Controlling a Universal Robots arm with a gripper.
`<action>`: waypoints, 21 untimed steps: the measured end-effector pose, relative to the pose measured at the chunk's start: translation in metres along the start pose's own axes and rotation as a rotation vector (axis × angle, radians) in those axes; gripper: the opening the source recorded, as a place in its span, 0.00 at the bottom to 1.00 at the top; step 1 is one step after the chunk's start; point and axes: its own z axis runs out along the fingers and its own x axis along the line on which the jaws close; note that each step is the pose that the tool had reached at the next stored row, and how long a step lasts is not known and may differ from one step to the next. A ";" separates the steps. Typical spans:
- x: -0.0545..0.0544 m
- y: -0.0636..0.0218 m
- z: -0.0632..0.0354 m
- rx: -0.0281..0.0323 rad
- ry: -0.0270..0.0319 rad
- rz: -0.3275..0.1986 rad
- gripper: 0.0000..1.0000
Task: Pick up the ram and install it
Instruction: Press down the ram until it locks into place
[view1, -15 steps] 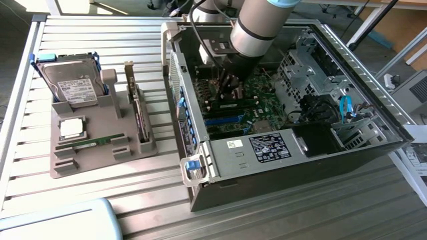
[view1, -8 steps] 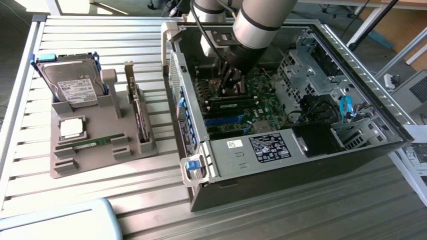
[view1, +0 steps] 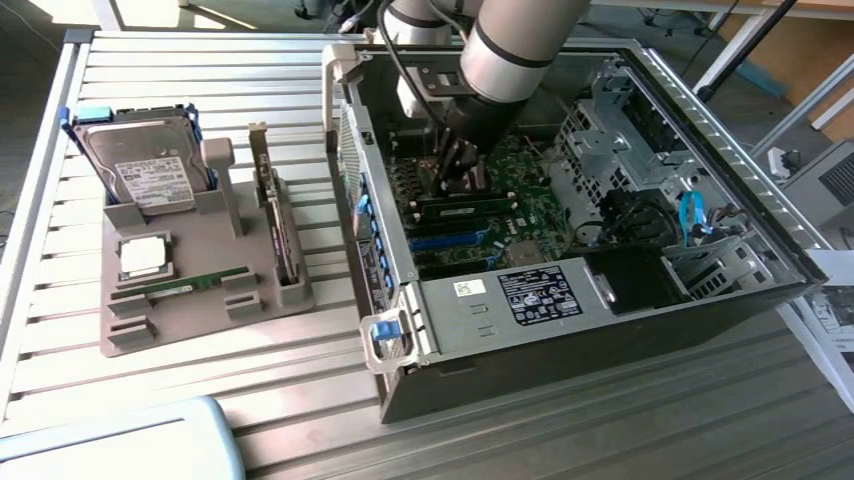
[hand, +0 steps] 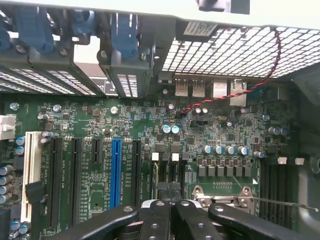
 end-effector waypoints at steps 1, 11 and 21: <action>0.000 0.0005 0.0016 0.0000 0.0000 0.000 0.11; 0.001 0.0092 0.0127 0.0000 0.0000 0.000 0.11; 0.001 0.0098 0.0166 0.0007 0.0005 0.000 0.11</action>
